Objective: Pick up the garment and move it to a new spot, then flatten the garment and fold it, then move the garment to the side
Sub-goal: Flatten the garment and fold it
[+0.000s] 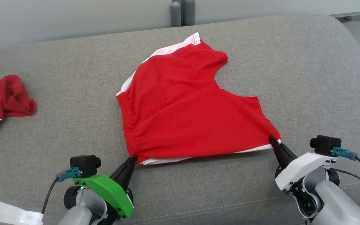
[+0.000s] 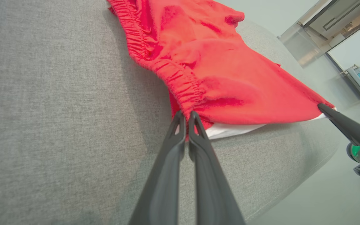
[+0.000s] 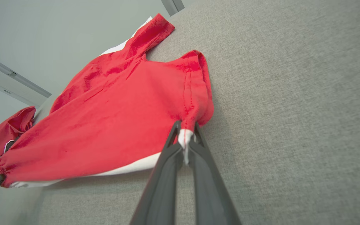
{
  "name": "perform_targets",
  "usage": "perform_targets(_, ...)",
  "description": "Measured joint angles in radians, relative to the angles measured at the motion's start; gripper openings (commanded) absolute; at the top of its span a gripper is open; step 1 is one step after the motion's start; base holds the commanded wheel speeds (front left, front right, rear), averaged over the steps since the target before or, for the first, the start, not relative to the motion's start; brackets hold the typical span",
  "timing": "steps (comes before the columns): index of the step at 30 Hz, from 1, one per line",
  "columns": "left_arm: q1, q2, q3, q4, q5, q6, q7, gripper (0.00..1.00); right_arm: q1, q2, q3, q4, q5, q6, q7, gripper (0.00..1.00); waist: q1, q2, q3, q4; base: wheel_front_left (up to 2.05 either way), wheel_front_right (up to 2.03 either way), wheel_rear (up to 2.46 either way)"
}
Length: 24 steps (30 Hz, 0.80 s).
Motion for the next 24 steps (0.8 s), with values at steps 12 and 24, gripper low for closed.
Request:
perform_targets(12, 0.042, 0.012, -0.02, 0.013, 0.008, 0.019, 0.008, 0.0, 0.025, -0.01, 0.062, 0.056, -0.069, 0.008, -0.017, 0.15, 0.0, 0.0, 0.006, 0.001, 0.0, 0.0, 0.0)
perform_targets(24, 0.042, 0.005, -0.017, 0.044, 0.026, 0.047, -0.024, 1.0, 0.022, -0.003, 0.053, 0.104, -0.082, 0.007, -0.062, 1.0, 0.0, 0.0, 0.019, -0.006, 0.0, 0.0, 0.0)
